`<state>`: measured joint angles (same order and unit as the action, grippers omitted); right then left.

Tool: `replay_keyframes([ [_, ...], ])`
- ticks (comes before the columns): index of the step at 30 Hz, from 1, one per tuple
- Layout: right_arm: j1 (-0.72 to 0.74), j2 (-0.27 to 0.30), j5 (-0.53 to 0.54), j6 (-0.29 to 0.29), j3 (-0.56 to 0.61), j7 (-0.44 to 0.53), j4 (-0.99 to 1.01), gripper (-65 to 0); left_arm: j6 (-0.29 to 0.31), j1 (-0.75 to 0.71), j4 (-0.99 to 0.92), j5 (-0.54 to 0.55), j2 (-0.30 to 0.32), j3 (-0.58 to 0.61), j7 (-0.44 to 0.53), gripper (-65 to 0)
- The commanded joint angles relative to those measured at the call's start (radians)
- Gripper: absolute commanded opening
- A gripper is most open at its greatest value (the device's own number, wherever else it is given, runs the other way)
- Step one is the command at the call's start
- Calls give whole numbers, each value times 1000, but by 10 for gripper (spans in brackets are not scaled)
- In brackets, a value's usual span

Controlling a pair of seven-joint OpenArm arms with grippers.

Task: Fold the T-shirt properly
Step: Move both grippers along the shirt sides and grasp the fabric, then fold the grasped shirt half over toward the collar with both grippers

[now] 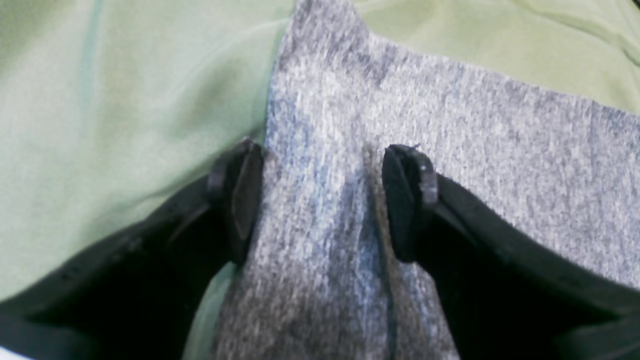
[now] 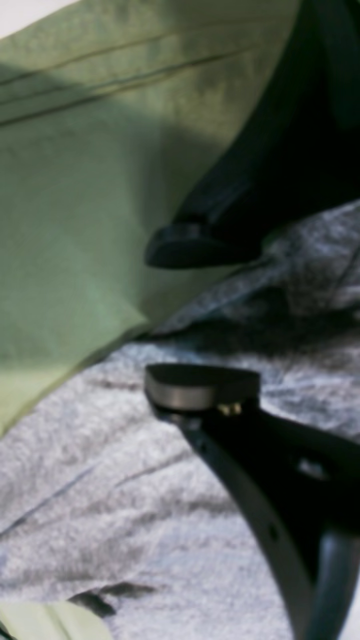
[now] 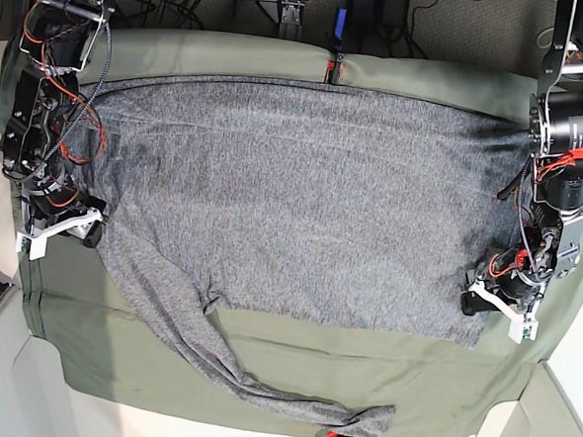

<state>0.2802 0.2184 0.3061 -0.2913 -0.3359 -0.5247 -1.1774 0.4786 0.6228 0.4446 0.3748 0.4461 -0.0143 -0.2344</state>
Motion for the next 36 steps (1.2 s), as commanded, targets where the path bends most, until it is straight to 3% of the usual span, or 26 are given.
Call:
replay_keyframes([
  [1, 24, 11, 7, -2, -2, 19, -13, -342, 4, 23, 10, -3, 12, -2, -5, -247],
  [6, 30, 11, 7, -18, -2, 38, 27, -342, 4, 22, 10, -3, 12, -2, -5, -247],
  [14, 88, 11, 30, -121, 3, 61, 175, -342, 5, 22, 10, -3, 11, 1, -2, -247],
  [19, 90, 10, 61, -125, 63, 59, 179, -342, 4, 19, 10, -14, 11, 1, -2, -254],
  [25, 90, -34, 19, -125, 136, 58, 178, -342, 5, 19, 10, -14, 11, 1, -2, -397],
  [27, 90, -50, 5, -124, 136, 58, 178, -344, 4, 19, 10, -14, 11, 1, -2, -470],
  [29, 90, -56, -15, -123, 136, 58, 178, -381, 4, 19, 10, -14, 12, 1, -1, -542],
  [32, 91, -54, -47, -124, 132, 71, 177, -492, 4, 19, 10, -14, 17, 1, 11, -626],
  [35, 90, -53, -97, -124, 132, 124, 175, -650, 5, 19, 10, -14, 33, 1, 44, -650],
  [36, 90, -50, -107, -124, 132, 137, 174, -650, 11, 20, 11, -14, 40, 1, 53, -650],
])
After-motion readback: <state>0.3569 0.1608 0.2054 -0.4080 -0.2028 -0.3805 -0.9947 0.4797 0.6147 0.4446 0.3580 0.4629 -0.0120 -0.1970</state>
